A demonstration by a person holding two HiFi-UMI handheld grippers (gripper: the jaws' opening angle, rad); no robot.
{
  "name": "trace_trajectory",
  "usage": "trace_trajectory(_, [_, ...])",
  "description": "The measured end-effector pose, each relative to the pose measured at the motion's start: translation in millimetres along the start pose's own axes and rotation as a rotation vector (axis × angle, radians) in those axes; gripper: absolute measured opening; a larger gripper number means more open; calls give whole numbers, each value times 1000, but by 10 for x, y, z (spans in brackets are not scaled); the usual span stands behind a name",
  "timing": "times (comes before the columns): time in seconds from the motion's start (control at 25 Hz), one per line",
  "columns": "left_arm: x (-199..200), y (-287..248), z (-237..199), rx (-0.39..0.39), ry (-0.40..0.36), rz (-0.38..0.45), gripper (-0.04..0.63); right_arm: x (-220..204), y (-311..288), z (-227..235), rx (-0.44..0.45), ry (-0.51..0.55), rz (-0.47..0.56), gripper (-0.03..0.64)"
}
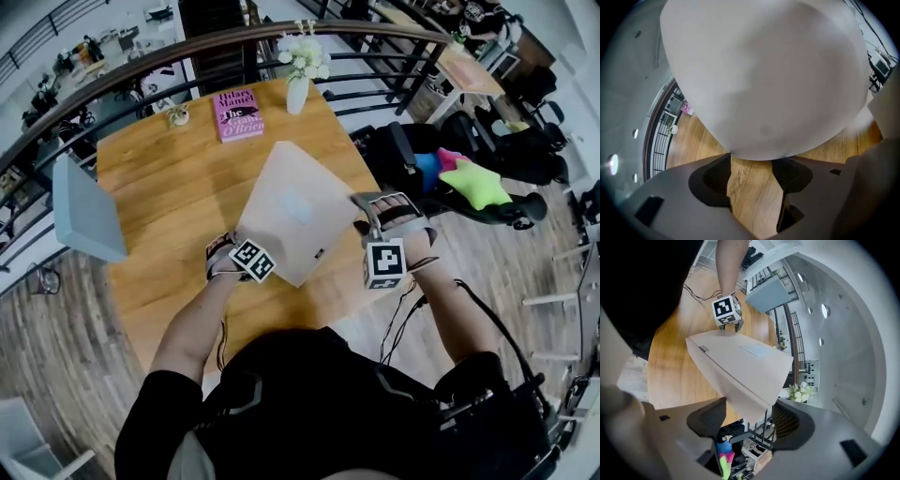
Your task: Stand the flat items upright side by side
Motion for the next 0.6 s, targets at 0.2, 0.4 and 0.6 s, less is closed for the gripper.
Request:
trace_trajectory(0.2, [11,28,6,-23,-7,15,253,262,202,40,-20,27,10,310])
trace_trajectory(0.4, [-5,46,43,-44,-45,22,229,437,384,-20,-16,37,65,310])
trace_trajectory(0.6, [5,76,89,-152,28,46,216,553,462,-120,-79,159,105,304])
Point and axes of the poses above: the fingertips, and each gripper's own axes: y backward along the fingers, z to its right, x out of its top, the point moved 7 cm from there along y, backward along the fingers, and after that the axes turned 13 degrees about z, right-handed, at the moved point
